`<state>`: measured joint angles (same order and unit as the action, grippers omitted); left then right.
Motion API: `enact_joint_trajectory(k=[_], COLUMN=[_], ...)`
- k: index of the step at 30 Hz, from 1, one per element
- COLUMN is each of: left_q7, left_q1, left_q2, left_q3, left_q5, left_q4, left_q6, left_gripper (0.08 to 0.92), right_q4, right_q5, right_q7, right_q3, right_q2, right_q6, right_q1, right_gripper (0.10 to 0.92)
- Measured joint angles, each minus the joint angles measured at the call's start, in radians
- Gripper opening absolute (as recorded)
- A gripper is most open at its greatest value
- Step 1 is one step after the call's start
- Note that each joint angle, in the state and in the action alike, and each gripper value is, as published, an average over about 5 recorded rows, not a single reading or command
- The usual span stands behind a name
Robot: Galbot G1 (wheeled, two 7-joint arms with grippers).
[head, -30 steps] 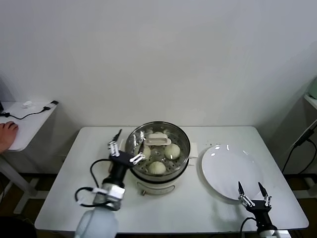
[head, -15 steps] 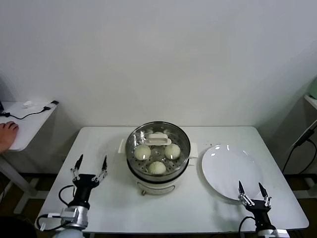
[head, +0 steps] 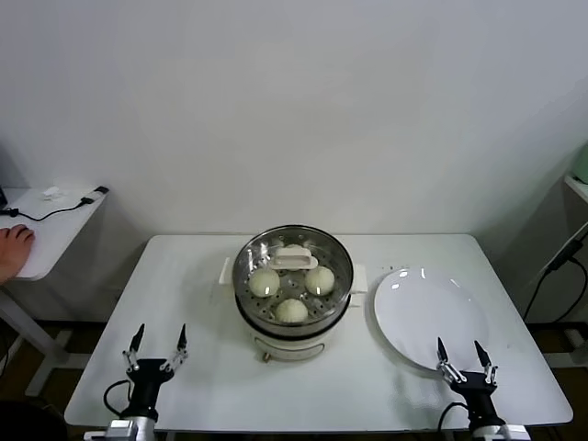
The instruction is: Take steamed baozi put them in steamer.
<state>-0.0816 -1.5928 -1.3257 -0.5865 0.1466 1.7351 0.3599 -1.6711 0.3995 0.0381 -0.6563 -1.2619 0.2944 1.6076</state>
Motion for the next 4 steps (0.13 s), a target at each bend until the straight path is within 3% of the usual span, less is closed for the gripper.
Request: enact_joint_trajectory(k=[4], left_q7=[0.001], left_q1=[-0.004], left_q2=[-0.002], left_q3=[0.0], left_q5=[0.005], left_q4=[-0.012], left_q6=[0.014], left_gripper=[0.823], right_q4=[0.0], right_q5=[-0.004], right_q7=[0.0], right_q3=[0.001], right_q2=[0.0], right_q6=[-0.001], right_q1=[0.001], right_gripper=[0.823])
